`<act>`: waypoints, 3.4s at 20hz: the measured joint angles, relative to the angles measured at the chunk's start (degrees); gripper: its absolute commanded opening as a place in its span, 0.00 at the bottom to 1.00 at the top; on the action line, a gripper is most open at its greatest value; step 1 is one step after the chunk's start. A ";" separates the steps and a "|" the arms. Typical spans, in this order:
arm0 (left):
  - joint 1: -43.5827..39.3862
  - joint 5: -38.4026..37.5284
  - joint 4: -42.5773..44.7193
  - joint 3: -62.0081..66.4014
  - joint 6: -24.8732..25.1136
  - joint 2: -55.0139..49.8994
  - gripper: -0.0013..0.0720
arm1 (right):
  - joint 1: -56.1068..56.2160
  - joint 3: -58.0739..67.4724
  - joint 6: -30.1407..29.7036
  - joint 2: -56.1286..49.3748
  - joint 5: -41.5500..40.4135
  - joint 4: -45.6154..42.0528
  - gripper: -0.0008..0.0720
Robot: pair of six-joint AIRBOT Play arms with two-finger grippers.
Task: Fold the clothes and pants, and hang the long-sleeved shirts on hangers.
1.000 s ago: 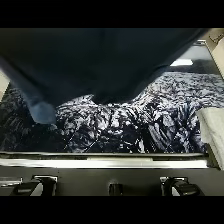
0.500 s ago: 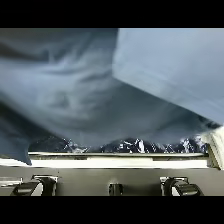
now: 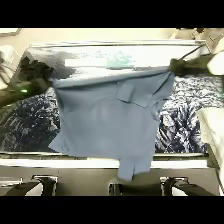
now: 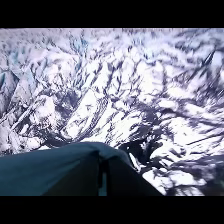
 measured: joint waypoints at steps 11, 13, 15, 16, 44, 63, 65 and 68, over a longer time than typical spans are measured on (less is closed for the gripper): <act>4.31 -7.58 -10.95 0.85 -0.26 -16.35 0.84 | -4.46 1.36 10.45 -17.09 -1.73 15.47 0.69; 9.38 -16.33 -5.31 4.68 -1.44 -16.41 0.84 | -9.40 2.93 5.84 -15.58 4.98 15.39 0.69; 15.56 -26.91 5.53 7.30 -4.46 -16.44 0.72 | -14.71 3.61 1.42 -14.03 14.78 11.69 0.69; 18.49 -31.43 10.36 7.48 -5.16 -16.44 0.63 | -17.25 3.58 -0.48 -13.31 19.74 9.22 0.69; 23.19 -33.00 12.31 -18.58 11.58 -21.40 0.04 | -26.21 -5.44 -8.74 -10.32 38.32 11.08 0.69; 22.95 -34.88 10.45 -18.27 7.48 -10.03 0.04 | -14.05 -37.16 -16.28 -12.48 6.84 32.37 0.06; 22.93 -34.93 9.29 -16.74 6.88 -8.20 0.04 | -13.18 -34.42 -17.62 -11.45 7.23 31.69 0.06; 22.49 -34.51 6.75 -9.18 4.98 -2.91 0.04 | -13.11 -24.61 -19.32 -6.73 9.92 31.56 0.06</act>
